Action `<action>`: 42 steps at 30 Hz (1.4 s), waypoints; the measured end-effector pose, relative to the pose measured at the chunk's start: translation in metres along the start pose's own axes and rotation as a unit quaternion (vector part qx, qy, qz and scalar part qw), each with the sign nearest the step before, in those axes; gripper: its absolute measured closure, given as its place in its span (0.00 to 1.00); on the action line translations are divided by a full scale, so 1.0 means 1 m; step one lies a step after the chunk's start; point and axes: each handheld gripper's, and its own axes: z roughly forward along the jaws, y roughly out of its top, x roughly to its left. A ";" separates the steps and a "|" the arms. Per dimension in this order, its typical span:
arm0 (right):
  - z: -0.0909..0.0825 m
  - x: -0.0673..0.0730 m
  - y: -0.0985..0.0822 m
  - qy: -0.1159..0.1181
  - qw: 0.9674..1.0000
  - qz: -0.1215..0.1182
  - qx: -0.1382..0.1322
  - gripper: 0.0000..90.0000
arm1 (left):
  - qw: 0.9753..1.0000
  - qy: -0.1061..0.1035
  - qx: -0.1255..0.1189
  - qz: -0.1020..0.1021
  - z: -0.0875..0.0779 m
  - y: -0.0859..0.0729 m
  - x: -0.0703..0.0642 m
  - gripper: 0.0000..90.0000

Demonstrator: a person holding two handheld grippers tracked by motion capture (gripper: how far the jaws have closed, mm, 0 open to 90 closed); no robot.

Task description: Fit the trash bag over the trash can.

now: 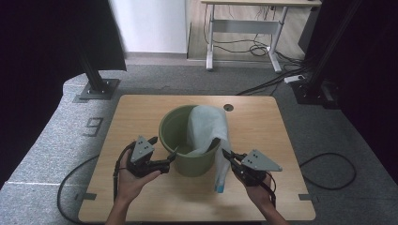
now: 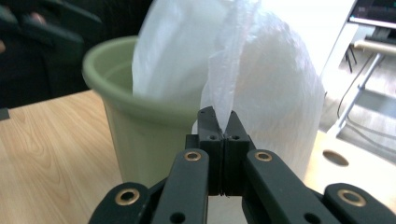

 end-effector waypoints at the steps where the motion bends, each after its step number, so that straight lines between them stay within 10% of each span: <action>1: 0.001 0.000 0.005 0.000 1.000 -0.004 -0.002 0.98 | 1.000 -0.002 0.000 0.001 0.001 0.001 -0.001 0.19; 25: -0.010 -0.019 0.018 -0.051 0.998 -0.023 0.005 0.98 | 0.999 -0.032 0.003 0.023 0.015 0.012 -0.019 0.21; 42: -0.012 -0.015 0.023 -0.042 0.999 -0.026 -0.007 0.98 | 0.999 -0.042 0.001 0.018 0.035 0.026 -0.043 0.22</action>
